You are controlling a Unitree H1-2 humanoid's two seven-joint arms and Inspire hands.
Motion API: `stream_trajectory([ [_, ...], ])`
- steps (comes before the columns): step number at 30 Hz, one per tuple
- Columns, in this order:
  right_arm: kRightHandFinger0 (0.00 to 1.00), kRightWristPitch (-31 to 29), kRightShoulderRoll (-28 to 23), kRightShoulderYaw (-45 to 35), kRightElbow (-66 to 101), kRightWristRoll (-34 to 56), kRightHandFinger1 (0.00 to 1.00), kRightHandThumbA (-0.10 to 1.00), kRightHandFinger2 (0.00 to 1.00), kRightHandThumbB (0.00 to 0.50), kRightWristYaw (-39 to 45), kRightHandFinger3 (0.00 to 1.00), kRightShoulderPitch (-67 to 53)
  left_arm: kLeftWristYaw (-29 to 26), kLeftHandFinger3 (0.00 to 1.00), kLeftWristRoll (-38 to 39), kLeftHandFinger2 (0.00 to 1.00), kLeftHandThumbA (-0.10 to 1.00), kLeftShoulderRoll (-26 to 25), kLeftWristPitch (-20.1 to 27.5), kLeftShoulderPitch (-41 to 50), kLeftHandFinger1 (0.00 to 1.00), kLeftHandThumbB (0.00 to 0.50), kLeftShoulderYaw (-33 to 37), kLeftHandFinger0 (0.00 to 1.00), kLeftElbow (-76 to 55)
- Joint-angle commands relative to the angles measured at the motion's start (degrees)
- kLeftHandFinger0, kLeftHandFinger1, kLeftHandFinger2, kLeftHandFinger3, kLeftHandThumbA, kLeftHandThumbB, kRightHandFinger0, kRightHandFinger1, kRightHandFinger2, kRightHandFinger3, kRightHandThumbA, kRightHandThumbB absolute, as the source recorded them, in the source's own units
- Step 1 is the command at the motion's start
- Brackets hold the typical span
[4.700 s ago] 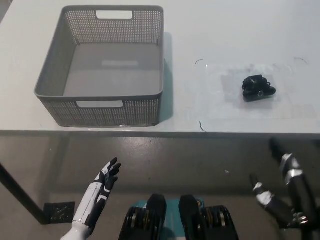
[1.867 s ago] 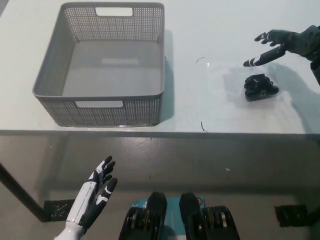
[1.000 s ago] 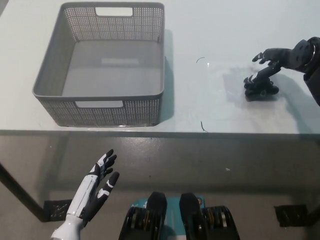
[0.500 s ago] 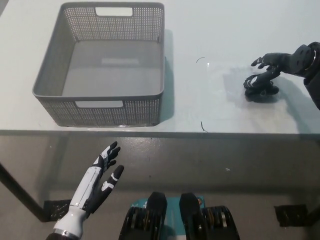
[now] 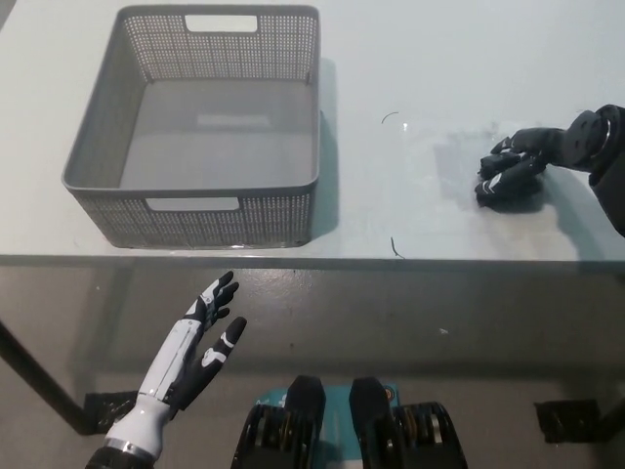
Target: Use the right hand to pick up a webcam and put it into a container on the left side
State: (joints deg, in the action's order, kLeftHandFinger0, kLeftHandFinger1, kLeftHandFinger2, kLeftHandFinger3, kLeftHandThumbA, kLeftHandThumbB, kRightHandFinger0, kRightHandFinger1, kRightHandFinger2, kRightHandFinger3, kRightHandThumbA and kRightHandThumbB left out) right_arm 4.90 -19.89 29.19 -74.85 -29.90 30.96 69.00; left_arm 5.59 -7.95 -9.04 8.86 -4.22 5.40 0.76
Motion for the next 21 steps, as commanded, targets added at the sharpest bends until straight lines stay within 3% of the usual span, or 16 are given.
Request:
stream_trajectory([
  [1,1.0,-0.6,1.8,1.3,-1.3,-1.0,1.0,0.69,1.0,0.5,0.0,1.0,1.8,0.3,1.0,-0.3,1.0,0.86,-1.0,0.0,-1.3,1.0,0.12,-0.4,1.0,-1.1],
  [9,1.0,-1.1,4.5,4.7,-2.5,-3.1,1.0,0.73,1.0,0.5,-1.9,1.0,1.1,0.2,1.0,-0.4,1.0,0.87,-0.9,-0.4,-1.8,1.0,0.128,-0.4,1.0,-1.2],
  [14,1.0,-0.2,5.4,3.8,-2.8,-2.9,1.0,0.66,1.0,0.5,-6.7,1.0,0.0,0.4,1.0,0.3,1.0,0.86,-0.8,-0.4,-2.1,1.0,0.122,-0.6,1.0,-1.1],
  [15,1.0,1.4,5.8,3.6,-2.6,-3.2,1.0,0.58,1.0,0.5,-9.1,1.0,-0.3,0.4,1.0,0.2,1.0,0.87,-0.9,-0.6,-2.1,1.0,0.128,-0.6,1.0,-1.2],
  [18,1.0,2.9,6.1,2.8,-1.9,-3.5,1.0,0.24,1.0,0.32,-17.9,1.0,-1.3,0.3,1.0,0.1,1.0,0.87,-0.9,-0.2,-2.3,1.0,0.125,-0.6,1.0,-1.3],
  [19,1.0,2.5,5.9,3.2,-1.7,-4.1,1.0,0.2,1.0,0.323,-20.3,1.0,-1.4,0.3,1.0,0.1,1.0,0.87,-0.9,-0.2,-2.6,1.0,0.125,-0.6,1.0,-1.3],
  [20,0.69,2.2,5.6,2.9,-0.8,-4.3,0.73,-0.08,0.77,0.251,-23.6,1.0,-2.1,0.3,1.0,0.2,1.0,0.87,-0.9,-0.5,-2.6,1.0,0.125,-0.7,1.0,-1.4],
  [21,0.34,2.0,5.5,2.7,-0.8,-4.4,0.41,-0.1,0.54,0.183,-25.7,0.98,-2.2,0.3,1.0,0.1,1.0,0.87,-1.0,-0.6,-2.7,1.0,0.124,-0.7,1.0,-1.5],
])
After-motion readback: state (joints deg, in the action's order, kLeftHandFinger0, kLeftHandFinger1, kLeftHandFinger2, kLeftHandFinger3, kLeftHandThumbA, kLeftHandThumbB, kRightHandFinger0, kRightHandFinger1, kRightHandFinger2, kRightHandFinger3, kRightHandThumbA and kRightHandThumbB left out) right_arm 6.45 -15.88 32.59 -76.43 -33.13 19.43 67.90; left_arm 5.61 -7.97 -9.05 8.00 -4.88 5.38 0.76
